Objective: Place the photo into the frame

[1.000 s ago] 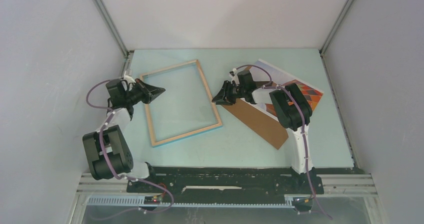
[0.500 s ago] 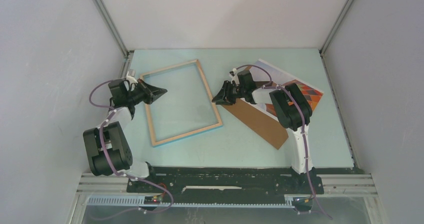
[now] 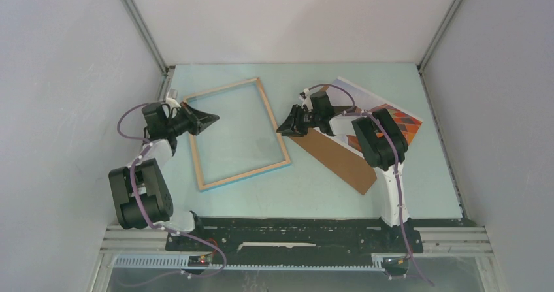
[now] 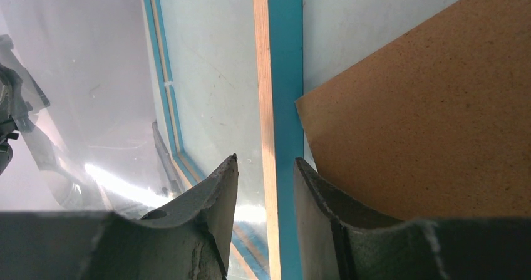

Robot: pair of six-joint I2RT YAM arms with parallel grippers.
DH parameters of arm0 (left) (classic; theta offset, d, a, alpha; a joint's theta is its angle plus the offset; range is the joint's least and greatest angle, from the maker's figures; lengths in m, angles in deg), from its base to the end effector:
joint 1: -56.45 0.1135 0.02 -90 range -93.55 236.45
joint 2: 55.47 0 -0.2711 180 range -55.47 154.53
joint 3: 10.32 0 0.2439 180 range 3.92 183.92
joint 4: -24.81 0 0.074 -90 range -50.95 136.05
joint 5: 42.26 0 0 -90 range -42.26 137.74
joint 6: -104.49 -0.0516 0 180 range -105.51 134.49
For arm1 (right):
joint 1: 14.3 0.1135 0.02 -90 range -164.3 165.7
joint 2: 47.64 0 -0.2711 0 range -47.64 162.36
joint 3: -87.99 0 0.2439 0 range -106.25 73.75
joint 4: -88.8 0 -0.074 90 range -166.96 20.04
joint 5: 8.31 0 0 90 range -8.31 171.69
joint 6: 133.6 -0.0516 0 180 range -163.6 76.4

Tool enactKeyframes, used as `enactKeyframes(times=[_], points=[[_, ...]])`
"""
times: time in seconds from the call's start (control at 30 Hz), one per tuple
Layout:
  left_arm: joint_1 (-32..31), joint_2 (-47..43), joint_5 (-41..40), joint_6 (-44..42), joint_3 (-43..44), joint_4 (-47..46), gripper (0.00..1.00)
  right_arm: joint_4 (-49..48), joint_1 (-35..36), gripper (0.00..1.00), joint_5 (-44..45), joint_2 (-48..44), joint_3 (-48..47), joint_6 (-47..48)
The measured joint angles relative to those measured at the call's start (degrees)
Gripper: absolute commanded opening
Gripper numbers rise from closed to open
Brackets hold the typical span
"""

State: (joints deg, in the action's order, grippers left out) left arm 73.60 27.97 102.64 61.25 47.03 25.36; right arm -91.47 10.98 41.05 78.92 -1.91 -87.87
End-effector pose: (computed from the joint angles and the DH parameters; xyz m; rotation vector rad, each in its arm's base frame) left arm 0.2998 0.0483 0.2291 -0.5032 1.9913 -1.2907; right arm 0.4090 0.2303 0.1185 -0.0465 2.4182 1.4082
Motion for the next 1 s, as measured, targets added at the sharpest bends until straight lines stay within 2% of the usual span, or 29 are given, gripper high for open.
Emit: enactKeyframes(times=[0.63,1.0], points=[[-1.66,1.53,1.27,1.95,1.33,-1.86,0.0,-0.02,0.04,0.45,-0.15,0.0,0.0,0.0],[-1.64,2.21,0.59,0.2,2.78,4.72,0.0,-0.02,0.02,0.45,-0.15,0.0,0.0,0.0]])
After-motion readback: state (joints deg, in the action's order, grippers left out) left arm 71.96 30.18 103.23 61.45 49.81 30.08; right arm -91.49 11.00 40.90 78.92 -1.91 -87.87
